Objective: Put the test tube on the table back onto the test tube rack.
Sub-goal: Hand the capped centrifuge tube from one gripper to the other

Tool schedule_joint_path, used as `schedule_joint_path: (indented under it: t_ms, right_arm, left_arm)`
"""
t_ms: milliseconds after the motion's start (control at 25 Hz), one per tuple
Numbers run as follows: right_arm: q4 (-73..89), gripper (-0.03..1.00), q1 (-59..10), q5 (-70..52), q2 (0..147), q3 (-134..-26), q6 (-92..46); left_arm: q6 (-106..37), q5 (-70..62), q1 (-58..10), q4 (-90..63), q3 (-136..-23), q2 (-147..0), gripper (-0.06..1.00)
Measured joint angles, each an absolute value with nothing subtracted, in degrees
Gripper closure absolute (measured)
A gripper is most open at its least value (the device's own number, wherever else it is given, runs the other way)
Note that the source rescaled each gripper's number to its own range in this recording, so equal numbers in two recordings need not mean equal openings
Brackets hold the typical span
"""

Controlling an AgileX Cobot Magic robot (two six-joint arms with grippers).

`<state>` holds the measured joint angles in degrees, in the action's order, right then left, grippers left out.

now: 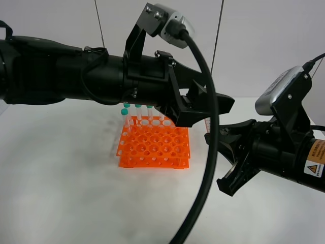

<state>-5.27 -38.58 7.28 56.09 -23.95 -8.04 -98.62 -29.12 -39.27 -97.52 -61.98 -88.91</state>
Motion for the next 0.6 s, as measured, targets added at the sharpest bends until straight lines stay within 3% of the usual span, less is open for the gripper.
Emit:
schedule_joint_path:
  t_ms: [160, 240, 440, 600]
  right_arm:
    - [-5.3, 0.94, -38.6, 7.7, 56.1, -24.0, -8.0]
    - [-5.4, 0.94, -38.6, 8.5, 56.1, -24.0, -8.0]
    - [-5.6, 0.94, -38.6, 10.0, 56.1, -24.0, -8.1]
    - [-5.7, 0.94, -38.6, 10.1, 56.1, -24.0, -8.1]
  left_arm:
    - [-98.6, -29.1, -39.3, -97.5, -62.0, -88.9, 0.69]
    - [-98.6, -29.5, -39.3, -97.5, -62.0, -88.9, 0.82]
    - [-99.1, -30.2, -39.3, -98.0, -62.0, -88.9, 0.93]
    - [-99.2, -30.3, -39.3, -98.3, -62.0, -88.9, 0.94]
